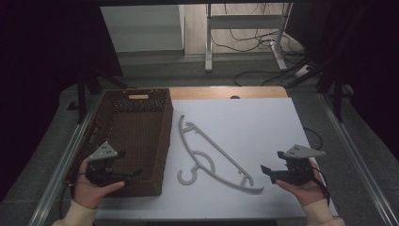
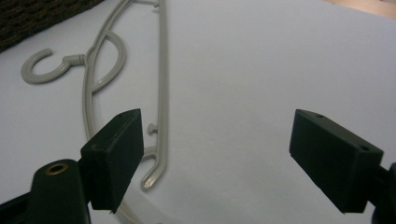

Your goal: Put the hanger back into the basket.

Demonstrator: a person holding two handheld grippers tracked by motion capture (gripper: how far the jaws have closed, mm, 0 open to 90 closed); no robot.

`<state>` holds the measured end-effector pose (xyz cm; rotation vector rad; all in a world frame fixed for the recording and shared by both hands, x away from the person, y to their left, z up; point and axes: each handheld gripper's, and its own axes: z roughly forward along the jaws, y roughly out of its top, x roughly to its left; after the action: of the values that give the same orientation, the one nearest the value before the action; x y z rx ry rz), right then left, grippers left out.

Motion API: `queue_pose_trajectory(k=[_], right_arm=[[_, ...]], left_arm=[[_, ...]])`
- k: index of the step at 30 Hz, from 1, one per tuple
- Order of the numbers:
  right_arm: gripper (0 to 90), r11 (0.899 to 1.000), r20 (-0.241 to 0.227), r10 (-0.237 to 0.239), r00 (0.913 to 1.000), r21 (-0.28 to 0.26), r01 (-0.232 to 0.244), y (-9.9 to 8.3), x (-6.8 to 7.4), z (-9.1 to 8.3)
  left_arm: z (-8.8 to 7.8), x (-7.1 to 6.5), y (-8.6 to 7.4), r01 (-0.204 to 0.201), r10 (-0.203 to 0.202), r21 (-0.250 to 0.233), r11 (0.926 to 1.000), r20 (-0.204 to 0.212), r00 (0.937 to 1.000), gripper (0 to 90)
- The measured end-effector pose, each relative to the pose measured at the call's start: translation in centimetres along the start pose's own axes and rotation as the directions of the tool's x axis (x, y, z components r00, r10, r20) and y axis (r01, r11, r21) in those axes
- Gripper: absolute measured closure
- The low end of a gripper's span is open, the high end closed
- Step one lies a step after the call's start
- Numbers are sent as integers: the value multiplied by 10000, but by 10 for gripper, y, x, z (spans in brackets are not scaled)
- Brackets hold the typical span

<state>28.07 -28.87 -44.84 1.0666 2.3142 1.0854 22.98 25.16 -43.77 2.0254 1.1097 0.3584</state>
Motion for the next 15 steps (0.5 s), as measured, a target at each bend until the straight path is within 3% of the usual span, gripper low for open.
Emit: queue_pose_trajectory(k=[10, 15], right_arm=[[204, 9993, -18, -32, 10000, 360, 32, 2, 3, 4], [209, 9984, -71, -302, 9995, 485, 306, 5, 8, 5]], left_arm=[[1, -1, 1, -11, 11, 20, 10000, 44, 10000, 123], [0, -3, 1, -94, 94, 11, 10000, 78, 9999, 124]])
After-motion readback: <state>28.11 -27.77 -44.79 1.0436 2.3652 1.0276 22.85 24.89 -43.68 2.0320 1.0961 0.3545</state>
